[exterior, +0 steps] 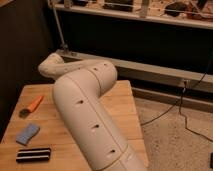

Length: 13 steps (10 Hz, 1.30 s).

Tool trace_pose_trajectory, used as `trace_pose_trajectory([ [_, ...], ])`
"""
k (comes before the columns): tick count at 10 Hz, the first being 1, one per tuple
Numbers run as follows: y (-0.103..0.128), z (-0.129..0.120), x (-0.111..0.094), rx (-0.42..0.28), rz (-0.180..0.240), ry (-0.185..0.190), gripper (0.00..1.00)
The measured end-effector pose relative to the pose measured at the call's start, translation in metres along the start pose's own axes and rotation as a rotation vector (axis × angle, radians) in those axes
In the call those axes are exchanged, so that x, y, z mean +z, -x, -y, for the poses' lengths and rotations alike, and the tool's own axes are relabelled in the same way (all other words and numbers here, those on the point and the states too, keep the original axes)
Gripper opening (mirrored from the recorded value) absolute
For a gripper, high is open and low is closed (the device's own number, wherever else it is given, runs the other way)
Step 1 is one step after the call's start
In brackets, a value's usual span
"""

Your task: Drag the ceramic bowl in a circle

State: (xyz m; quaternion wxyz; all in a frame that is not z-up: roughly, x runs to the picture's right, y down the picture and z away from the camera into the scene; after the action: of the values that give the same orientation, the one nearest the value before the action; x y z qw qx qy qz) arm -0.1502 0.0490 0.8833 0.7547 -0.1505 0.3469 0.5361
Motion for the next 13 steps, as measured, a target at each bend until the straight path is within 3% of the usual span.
trace_pose_trajectory([
  [3, -0.040, 0.030, 0.016, -0.001, -0.044, -0.044, 0.00],
  [6, -0.090, 0.014, 0.012, -0.183, -0.079, -0.094, 0.00],
  [10, -0.140, -0.042, -0.004, -0.403, -0.069, -0.078, 0.00],
  [13, -0.154, -0.092, -0.022, -0.537, -0.040, -0.047, 0.00],
])
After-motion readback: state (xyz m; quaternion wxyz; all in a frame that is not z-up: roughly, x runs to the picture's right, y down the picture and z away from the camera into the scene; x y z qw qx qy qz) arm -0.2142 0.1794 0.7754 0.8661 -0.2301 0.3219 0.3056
